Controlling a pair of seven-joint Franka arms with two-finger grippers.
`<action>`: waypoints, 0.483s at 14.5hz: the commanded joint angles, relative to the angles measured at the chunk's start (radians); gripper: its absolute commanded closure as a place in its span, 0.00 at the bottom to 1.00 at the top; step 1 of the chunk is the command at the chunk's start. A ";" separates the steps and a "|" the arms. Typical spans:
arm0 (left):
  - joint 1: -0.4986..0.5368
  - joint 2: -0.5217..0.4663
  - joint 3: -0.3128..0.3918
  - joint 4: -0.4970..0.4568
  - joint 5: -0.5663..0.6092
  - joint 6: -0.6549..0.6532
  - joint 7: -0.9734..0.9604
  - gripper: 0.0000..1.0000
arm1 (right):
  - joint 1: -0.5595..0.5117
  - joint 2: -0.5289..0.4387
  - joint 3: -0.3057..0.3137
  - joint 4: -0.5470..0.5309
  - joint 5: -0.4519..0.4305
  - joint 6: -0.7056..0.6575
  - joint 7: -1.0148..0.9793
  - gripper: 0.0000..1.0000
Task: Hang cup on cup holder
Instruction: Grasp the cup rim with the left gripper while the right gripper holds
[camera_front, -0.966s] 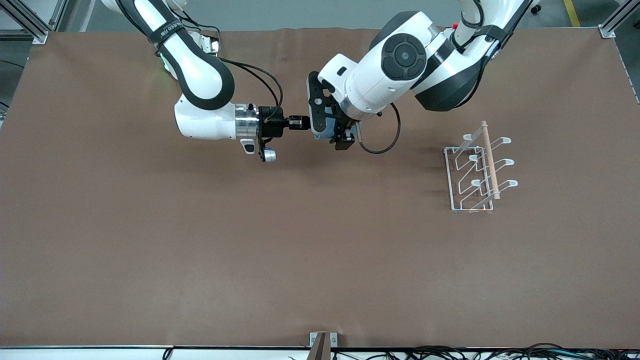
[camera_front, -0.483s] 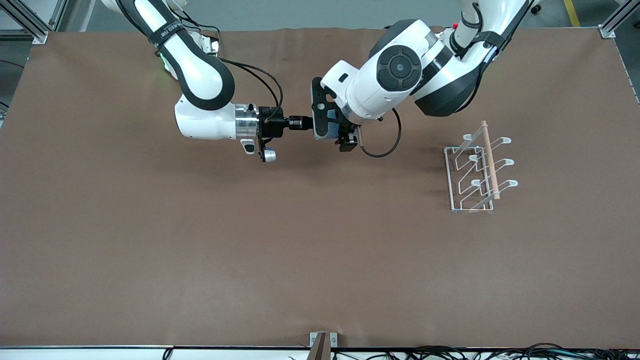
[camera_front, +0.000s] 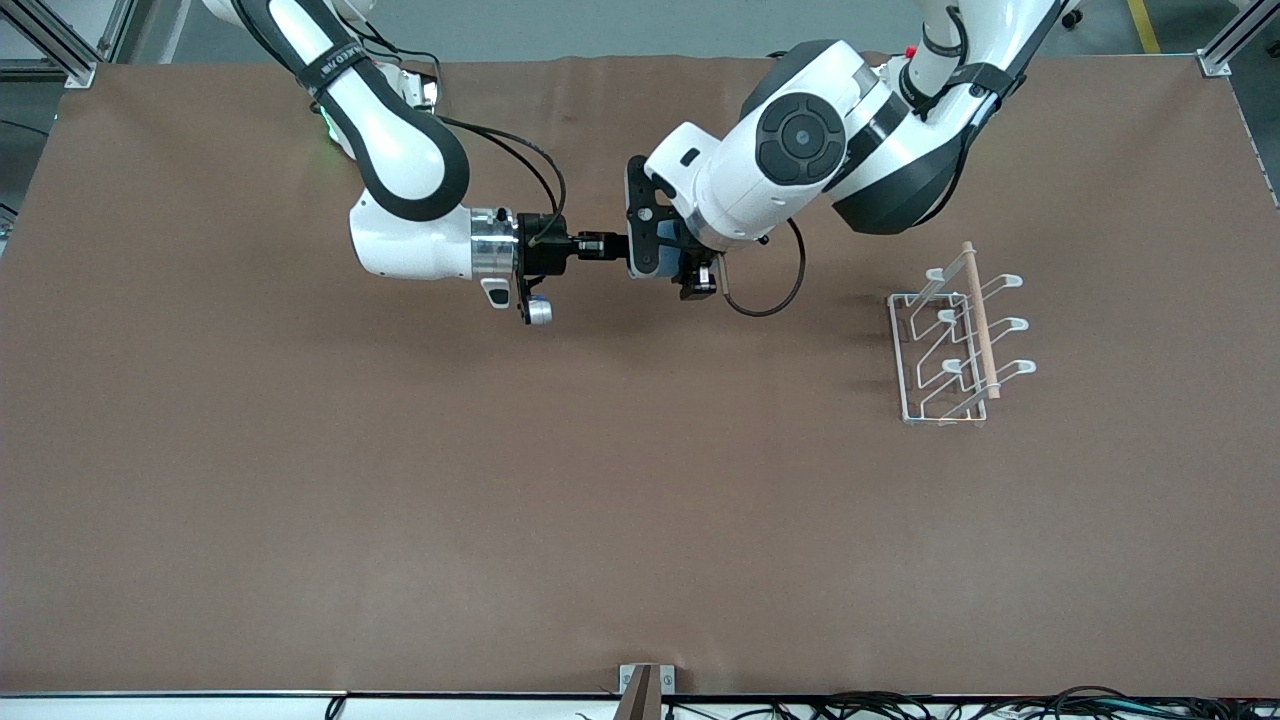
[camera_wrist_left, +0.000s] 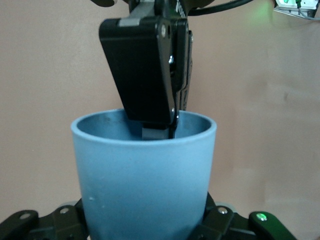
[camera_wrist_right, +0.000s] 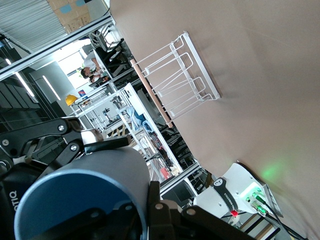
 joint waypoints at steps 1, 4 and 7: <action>-0.009 -0.010 -0.004 0.001 0.025 0.000 -0.008 0.82 | -0.003 -0.011 0.008 0.004 0.027 0.003 0.000 0.98; -0.008 -0.010 -0.005 0.001 0.052 0.000 -0.023 0.83 | -0.003 -0.011 0.008 0.005 0.025 0.004 -0.002 0.34; 0.001 -0.011 -0.005 0.001 0.054 0.000 -0.017 0.84 | -0.004 -0.020 0.008 0.005 0.025 0.008 -0.004 0.00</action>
